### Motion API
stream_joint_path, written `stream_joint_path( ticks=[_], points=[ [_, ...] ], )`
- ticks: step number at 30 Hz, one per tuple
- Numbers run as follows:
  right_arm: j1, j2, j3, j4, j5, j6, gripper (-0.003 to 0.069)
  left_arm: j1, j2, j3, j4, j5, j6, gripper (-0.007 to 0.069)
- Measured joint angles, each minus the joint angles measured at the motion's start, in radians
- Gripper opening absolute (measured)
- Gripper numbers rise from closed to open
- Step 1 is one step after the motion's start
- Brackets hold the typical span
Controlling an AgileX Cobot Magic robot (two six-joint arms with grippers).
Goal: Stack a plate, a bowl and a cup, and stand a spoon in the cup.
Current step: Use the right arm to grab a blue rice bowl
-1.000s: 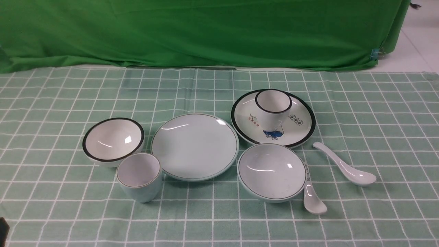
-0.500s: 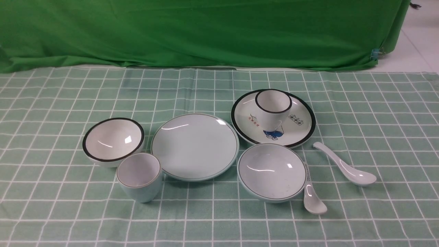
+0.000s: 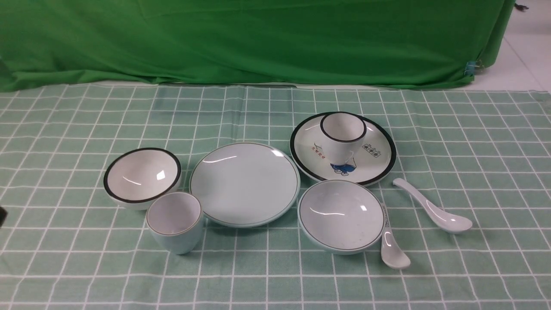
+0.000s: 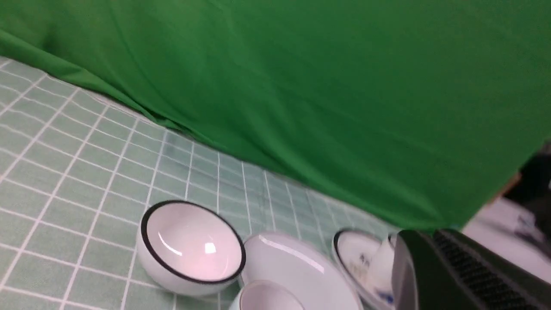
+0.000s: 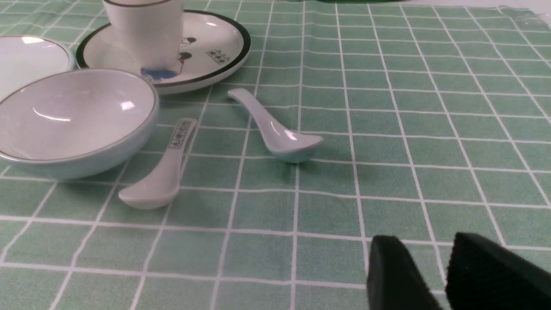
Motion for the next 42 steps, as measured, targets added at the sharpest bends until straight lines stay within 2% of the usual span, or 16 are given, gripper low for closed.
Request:
stream_joint_path(
  ticks=[3,4,10,16,20,21,22,25,26,28,30,32,35,37,38,42],
  points=[
    [0.0,0.0,0.0,0.0,0.0,0.0,0.0242,-0.044,0.155,-0.103,0.018,0.105,0.129,0.0017],
    [0.0,0.0,0.0,0.0,0.0,0.0,0.0242,-0.049,0.175,-0.107,0.02,0.108,0.134,0.0017],
    [0.0,0.0,0.0,-0.004,-0.011,-0.02,0.0242,-0.24,0.407,-0.151,0.054,0.095,0.183,0.0017],
    [0.0,0.0,0.0,-0.001,-0.023,-0.006,0.0242,-0.3,0.481,-0.151,0.05,0.095,0.228,0.0017],
    [0.0,0.0,0.0,0.047,-0.108,0.208,0.0242,-0.303,0.474,-0.151,-0.004,0.103,0.244,0.0017],
    [0.0,0.0,0.0,0.047,-0.115,0.221,0.0242,-0.302,0.472,-0.151,-0.004,0.103,0.245,0.0017],
    [0.0,0.0,0.0,0.055,-0.189,0.337,0.0242,-0.302,0.469,-0.151,-0.012,0.105,0.254,0.0017],
    [0.0,0.0,0.0,0.061,-0.262,0.47,0.0242,-0.302,0.468,-0.151,-0.014,0.102,0.265,0.0017],
    [0.0,0.0,0.0,0.061,-0.265,0.479,0.0242,-0.302,0.468,-0.151,-0.014,0.102,0.265,0.0017],
    [0.002,0.0,0.0,0.063,-0.288,0.587,0.024,-0.302,0.468,-0.151,-0.014,0.086,0.274,0.0017],
    [0.02,0.011,-0.014,0.065,-0.227,0.625,0.0213,-0.302,0.468,-0.151,-0.019,0.068,0.277,0.0017],
    [0.051,0.06,-0.057,0.066,-0.142,0.594,0.0172,-0.302,0.468,-0.151,-0.037,0.05,0.28,0.0017],
    [0.149,0.213,-0.2,0.068,0.012,0.442,0.0123,-0.302,0.468,-0.151,-0.062,0.045,0.293,0.0017],
    [0.242,0.403,-0.339,0.064,0.118,0.305,0.0111,-0.302,0.468,-0.151,-0.073,0.042,0.315,0.0017],
    [0.242,0.403,-0.339,0.064,0.118,0.305,0.011,-0.302,0.468,-0.151,-0.073,0.042,0.319,0.0017],
    [0.378,0.767,-0.567,0.023,0.264,0.142,0.0107,-0.302,0.468,-0.151,-0.074,0.054,0.35,0.0017]
  ],
)
